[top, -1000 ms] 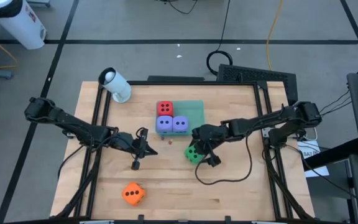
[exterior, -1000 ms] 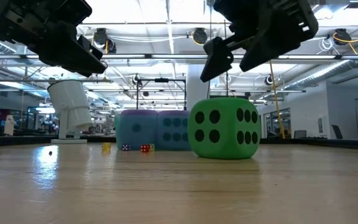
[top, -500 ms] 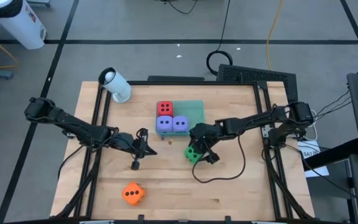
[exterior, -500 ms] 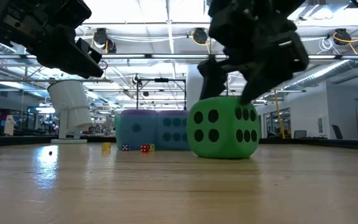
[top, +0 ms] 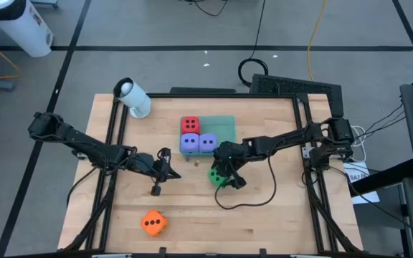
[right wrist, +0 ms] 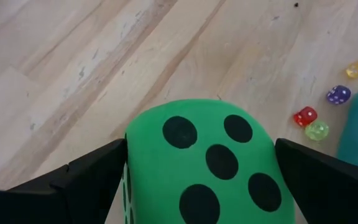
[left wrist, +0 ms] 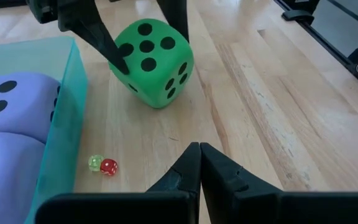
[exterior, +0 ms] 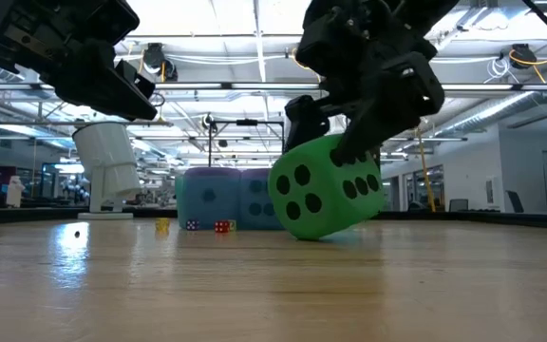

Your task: Pick & Place Dice

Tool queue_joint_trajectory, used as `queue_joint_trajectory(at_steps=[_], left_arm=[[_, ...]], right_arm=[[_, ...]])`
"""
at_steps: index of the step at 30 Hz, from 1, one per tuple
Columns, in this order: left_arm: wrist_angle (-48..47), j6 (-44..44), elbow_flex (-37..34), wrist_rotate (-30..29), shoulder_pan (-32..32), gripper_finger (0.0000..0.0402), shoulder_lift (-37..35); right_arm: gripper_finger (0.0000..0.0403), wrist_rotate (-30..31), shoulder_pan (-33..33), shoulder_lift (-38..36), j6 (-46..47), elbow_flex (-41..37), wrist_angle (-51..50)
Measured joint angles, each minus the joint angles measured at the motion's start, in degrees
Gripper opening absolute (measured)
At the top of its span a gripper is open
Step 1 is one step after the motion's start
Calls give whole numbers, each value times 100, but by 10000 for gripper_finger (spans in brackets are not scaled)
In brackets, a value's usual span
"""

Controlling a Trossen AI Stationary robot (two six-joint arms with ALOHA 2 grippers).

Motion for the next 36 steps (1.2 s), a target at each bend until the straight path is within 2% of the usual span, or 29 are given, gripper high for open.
queue_joint_trajectory(at_steps=[5,7,11,18,24,29,36], left_arm=[[-58,-29,0,0,0,17,0],[-59,-44,0,-1,0,17,0],[-62,-70,0,0,0,17,0],[-43,-212,0,0,0,17,0],[-18,-325,0,1,-6,17,0],[-10,-325,0,2,-33,17,0],[6,-323,0,2,-37,17,0]], right_arm=[[398,32,187,-67,575,-5,-125],[397,219,287,-116,802,-9,-113],[399,938,515,-221,1148,-12,42],[400,2129,906,-478,1204,-61,270],[400,3022,1185,-561,1771,-53,386],[400,2963,1293,-556,1410,-62,407],[400,2022,974,-645,713,-58,472]])
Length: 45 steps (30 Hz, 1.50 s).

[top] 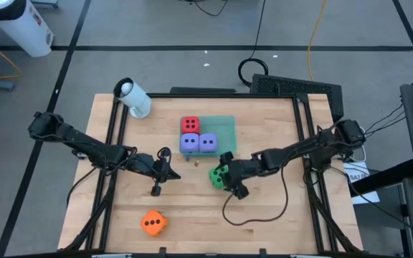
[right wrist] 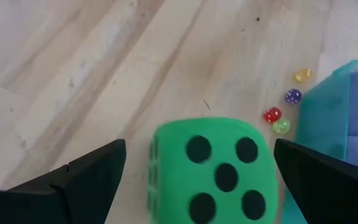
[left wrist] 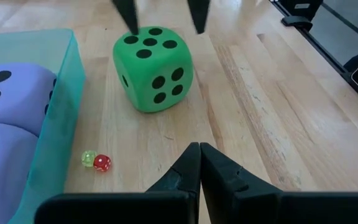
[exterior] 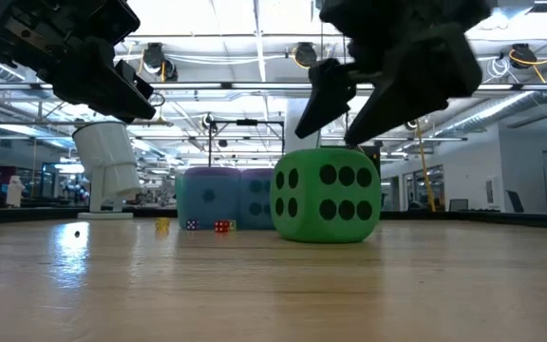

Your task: Pick & Place Dice

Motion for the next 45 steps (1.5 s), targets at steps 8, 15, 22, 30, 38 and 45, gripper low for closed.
queue_joint_trajectory(at_steps=[8,15,22,30,38,45], left_arm=[[6,6,0,0,0,17,0],[-16,38,0,0,0,17,0],[-27,129,0,-2,0,17,0],[-23,128,0,-3,0,17,0],[-14,103,0,-4,0,17,0],[-12,98,0,-4,0,17,0]], right_arm=[[400,-1316,-669,-2,-11,4,-39],[400,-1263,-832,-2,2,-80,-72],[400,-1268,-832,-3,-10,-359,-41],[400,-1286,-804,-3,160,-846,788],[396,-1294,-714,0,623,-1207,1849],[395,-1292,-716,-3,1082,-1211,2769]])
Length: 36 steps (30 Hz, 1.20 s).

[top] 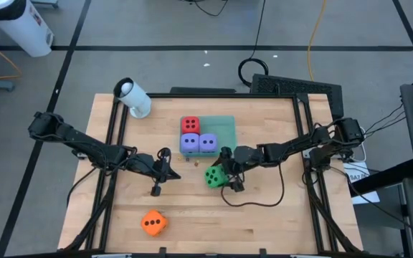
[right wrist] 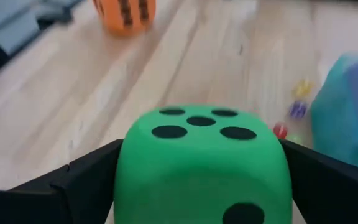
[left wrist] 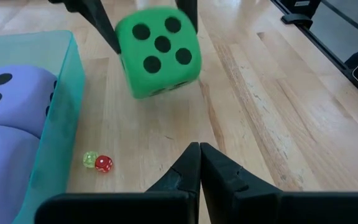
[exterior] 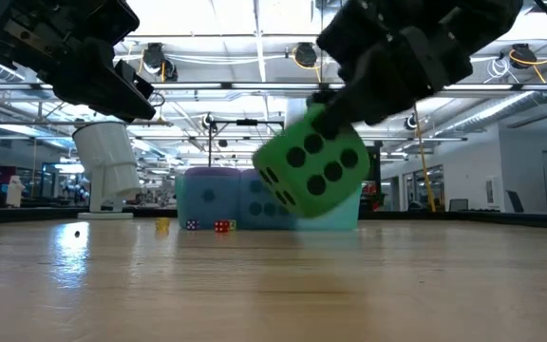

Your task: Pick & Place Dice

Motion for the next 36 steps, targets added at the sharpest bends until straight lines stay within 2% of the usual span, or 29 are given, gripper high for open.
queue_joint_trajectory(at_steps=[2,11,20,27,33,36], left_arm=[[0,-15,0,0,0,17,0],[0,-66,0,-1,0,17,0],[-2,-55,0,0,0,17,0],[-48,-39,0,2,0,17,0],[-250,-107,0,-69,-2,17,-2],[-571,-456,7,-290,-2,17,-112]], right_arm=[[395,0,-2,0,0,15,264],[395,58,-270,0,-65,523,276],[395,756,-994,-4,-338,1041,377],[395,-251,-1344,-9,84,1075,39],[395,-297,-1043,-7,-138,1073,-274],[395,-300,-846,-7,-223,1073,-372]])
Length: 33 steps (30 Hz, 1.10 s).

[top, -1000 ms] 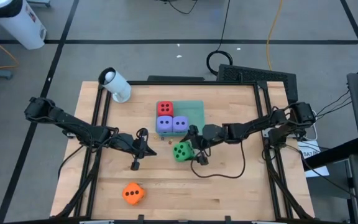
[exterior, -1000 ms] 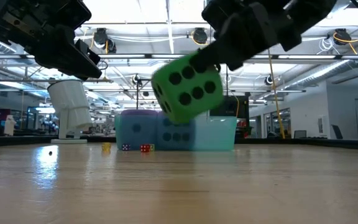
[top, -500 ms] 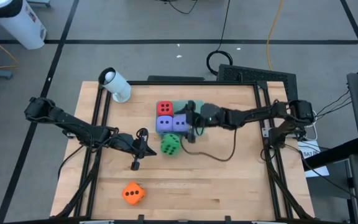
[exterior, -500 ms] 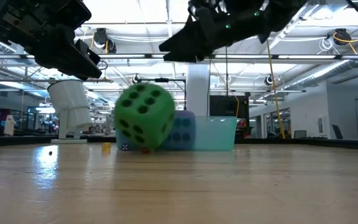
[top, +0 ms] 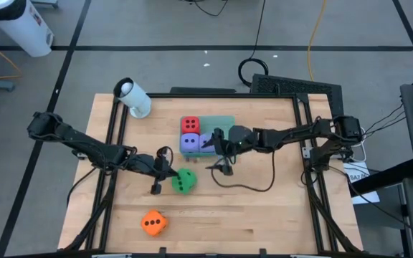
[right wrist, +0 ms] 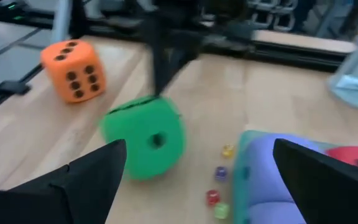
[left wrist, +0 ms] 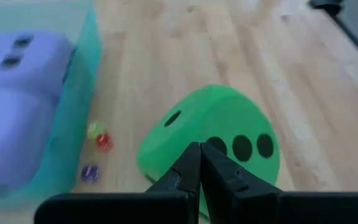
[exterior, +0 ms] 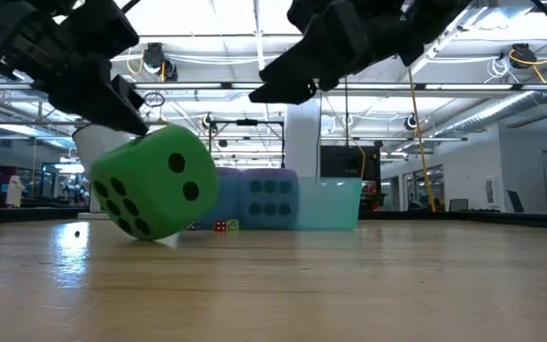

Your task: Pick & Place Dice

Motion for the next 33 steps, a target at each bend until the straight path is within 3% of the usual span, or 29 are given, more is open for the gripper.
queue_joint_trajectory(at_steps=[5,10,16,20,33], left_arm=[[-646,-564,46,-68,-74,17,-306],[-1081,-995,46,-498,-338,16,-666],[-1755,-1999,44,-825,-487,16,-640],[-1083,-1775,44,-900,-344,10,-143],[1025,-930,50,339,389,6,1301]], right_arm=[[395,9,235,0,-148,-2,-444],[395,8,335,0,-7,-2,-798],[395,17,403,2,9,-5,-1113],[395,22,430,2,-48,-69,-1035],[395,980,629,2,-184,-81,-1015]])
